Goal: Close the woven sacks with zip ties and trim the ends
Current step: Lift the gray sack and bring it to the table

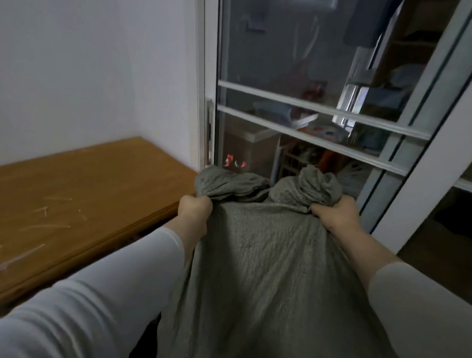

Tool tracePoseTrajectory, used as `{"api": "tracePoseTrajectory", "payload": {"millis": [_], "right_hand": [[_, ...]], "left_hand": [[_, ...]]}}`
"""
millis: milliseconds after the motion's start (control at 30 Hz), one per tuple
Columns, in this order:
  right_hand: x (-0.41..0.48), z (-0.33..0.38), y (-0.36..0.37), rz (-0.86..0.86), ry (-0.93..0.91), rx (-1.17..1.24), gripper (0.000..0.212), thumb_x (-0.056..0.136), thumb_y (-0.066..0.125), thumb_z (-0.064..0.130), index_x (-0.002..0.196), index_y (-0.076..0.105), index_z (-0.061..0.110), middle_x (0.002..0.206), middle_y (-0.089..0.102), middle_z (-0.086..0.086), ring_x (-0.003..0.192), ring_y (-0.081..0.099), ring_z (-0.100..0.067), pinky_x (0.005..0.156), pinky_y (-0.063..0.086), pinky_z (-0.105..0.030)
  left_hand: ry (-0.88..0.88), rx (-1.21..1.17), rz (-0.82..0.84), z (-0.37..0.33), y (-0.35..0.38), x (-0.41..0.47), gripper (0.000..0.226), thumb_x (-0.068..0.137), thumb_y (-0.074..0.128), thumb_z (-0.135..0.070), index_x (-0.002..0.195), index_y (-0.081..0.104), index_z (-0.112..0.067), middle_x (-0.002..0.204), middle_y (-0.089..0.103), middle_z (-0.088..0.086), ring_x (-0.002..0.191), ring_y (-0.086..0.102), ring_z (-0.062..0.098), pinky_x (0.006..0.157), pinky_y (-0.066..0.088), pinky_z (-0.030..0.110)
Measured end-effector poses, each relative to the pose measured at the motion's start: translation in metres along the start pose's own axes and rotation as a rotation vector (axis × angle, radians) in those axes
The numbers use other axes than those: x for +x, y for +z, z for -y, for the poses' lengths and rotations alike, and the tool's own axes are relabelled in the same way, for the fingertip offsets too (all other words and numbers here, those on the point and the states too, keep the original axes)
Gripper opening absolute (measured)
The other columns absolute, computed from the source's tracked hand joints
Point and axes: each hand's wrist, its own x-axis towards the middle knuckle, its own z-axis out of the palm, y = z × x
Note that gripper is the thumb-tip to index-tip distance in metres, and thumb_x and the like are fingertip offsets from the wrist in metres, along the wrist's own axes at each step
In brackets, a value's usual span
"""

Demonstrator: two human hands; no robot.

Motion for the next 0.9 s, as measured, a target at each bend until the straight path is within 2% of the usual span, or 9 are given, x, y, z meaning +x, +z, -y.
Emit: {"api": "tracePoseTrajectory", "payload": {"millis": [67,167,267,333,433,500,600,767,900], "right_hand": [[-0.002,-0.021,0.03,0.038,0.07,-0.025,0.027,0.075,0.069,0.008,0.101,0.066,0.005,0.102,0.067,-0.014,0.097,0.062,-0.031,0.093,0.05,-0.045],[-0.002,-0.049,0.078,0.087,0.138,-0.036,0.025,0.077,0.068,0.002,0.101,0.066,-0.002,0.093,0.064,-0.012,0.093,0.059,-0.028,0.093,0.047,-0.041],[0.001,-0.074,0.127,0.116,0.198,-0.099,0.006,0.075,0.066,-0.001,0.079,0.065,-0.004,0.081,0.064,-0.019,0.084,0.06,-0.031,0.077,0.046,-0.036],[0.005,-0.086,0.161,0.138,0.236,-0.101,0.008,0.074,0.065,0.001,0.069,0.061,0.006,0.074,0.061,-0.013,0.081,0.059,-0.027,0.072,0.043,-0.033],[0.013,-0.101,0.211,0.176,0.268,-0.089,0.009,0.074,0.067,0.006,0.081,0.067,0.011,0.083,0.064,-0.011,0.086,0.059,-0.022,0.081,0.048,-0.035],[0.018,-0.106,0.242,0.202,0.287,-0.077,0.009,0.073,0.067,0.009,0.077,0.065,0.017,0.084,0.065,-0.009,0.086,0.058,-0.02,0.083,0.048,-0.036],[0.028,-0.109,0.278,0.244,0.289,-0.103,0.013,0.074,0.065,0.006,0.087,0.068,0.01,0.09,0.066,-0.013,0.09,0.058,-0.02,0.082,0.045,-0.032],[0.045,-0.119,0.325,0.289,0.288,-0.13,0.032,0.077,0.064,0.004,0.109,0.066,0.001,0.112,0.066,-0.017,0.109,0.06,-0.029,0.092,0.044,-0.033],[0.055,-0.158,0.341,0.438,0.38,-0.292,0.036,0.079,0.064,0.019,0.113,0.063,0.005,0.115,0.064,-0.016,0.109,0.059,-0.03,0.095,0.044,-0.036]], "left_hand": [[-0.094,0.016,0.003,0.034,-0.008,0.03,0.035,0.091,0.044,-0.006,0.126,0.045,-0.001,0.121,0.051,0.017,0.106,0.052,0.032,0.095,0.044,0.041],[-0.146,0.075,0.053,0.071,-0.022,0.069,0.032,0.09,0.047,-0.01,0.121,0.049,-0.001,0.106,0.053,0.015,0.095,0.052,0.03,0.091,0.046,0.043],[-0.173,0.115,0.042,0.106,-0.035,0.106,0.029,0.091,0.047,-0.011,0.117,0.051,0.0,0.093,0.053,0.013,0.091,0.052,0.03,0.087,0.046,0.04],[-0.198,0.097,0.012,0.125,-0.044,0.13,0.03,0.091,0.048,-0.011,0.119,0.051,0.0,0.095,0.052,0.011,0.093,0.052,0.03,0.085,0.044,0.037],[-0.251,0.096,-0.018,0.146,-0.06,0.165,0.033,0.093,0.048,-0.013,0.123,0.05,0.0,0.102,0.053,0.013,0.1,0.053,0.032,0.087,0.043,0.035],[-0.274,0.081,-0.047,0.157,-0.071,0.187,0.034,0.093,0.049,-0.014,0.125,0.051,-0.002,0.11,0.056,0.016,0.105,0.054,0.034,0.09,0.044,0.036],[-0.304,0.066,-0.069,0.172,-0.084,0.216,0.035,0.093,0.05,-0.015,0.127,0.052,-0.008,0.121,0.058,0.015,0.107,0.055,0.035,0.096,0.045,0.04],[-0.32,0.148,-0.078,0.204,-0.096,0.251,0.04,0.089,0.055,-0.02,0.128,0.052,-0.012,0.122,0.059,0.013,0.108,0.056,0.034,0.099,0.046,0.046],[-0.394,0.246,0.019,0.239,-0.091,0.258,0.038,0.089,0.059,-0.016,0.124,0.054,-0.004,0.123,0.058,0.012,0.11,0.057,0.033,0.1,0.046,0.041]]}}
